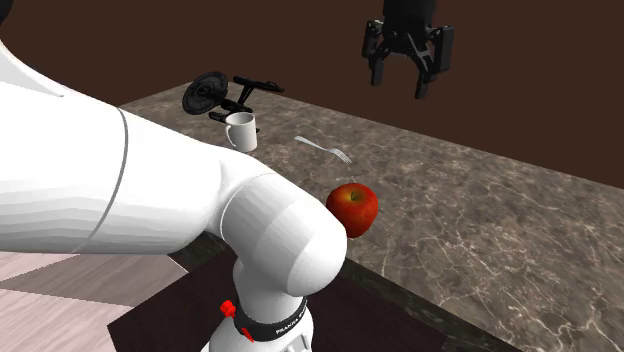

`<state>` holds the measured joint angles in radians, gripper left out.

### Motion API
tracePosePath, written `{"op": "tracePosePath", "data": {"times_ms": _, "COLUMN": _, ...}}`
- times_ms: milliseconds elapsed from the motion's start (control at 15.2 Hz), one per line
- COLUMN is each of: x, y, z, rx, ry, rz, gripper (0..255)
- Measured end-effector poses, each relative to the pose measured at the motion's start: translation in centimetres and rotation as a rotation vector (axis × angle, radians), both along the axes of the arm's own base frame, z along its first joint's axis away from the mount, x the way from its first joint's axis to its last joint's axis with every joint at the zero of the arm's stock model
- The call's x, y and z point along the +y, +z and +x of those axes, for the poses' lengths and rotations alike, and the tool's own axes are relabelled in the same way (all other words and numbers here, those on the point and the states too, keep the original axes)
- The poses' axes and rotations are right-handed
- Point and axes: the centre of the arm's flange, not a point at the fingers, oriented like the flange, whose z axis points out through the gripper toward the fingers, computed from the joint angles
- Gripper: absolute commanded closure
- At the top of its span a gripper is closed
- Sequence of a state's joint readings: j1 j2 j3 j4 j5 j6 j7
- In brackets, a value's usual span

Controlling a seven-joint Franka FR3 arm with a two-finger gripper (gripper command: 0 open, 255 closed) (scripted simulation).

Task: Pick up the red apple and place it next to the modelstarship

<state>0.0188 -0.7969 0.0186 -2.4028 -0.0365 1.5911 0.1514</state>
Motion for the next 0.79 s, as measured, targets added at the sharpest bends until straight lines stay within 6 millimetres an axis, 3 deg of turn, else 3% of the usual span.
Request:
{"op": "tracePosePath", "data": {"times_ms": 132, "x": 0.0, "y": -0.6, "z": -0.3, "rx": 0.001, "ry": -0.017, "rz": -0.001, "gripper": 0}}
{"op": "tracePosePath", "data": {"times_ms": 396, "x": 0.2, "y": -4.1, "z": -2.4, "rx": 0.010, "ry": -0.149, "rz": -0.006, "gripper": 0}}
{"op": "tracePosePath", "data": {"times_ms": 792, "x": 1.5, "y": -11.1, "z": -6.3, "rx": 0.024, "ry": -0.374, "rz": -0.017, "gripper": 0}}
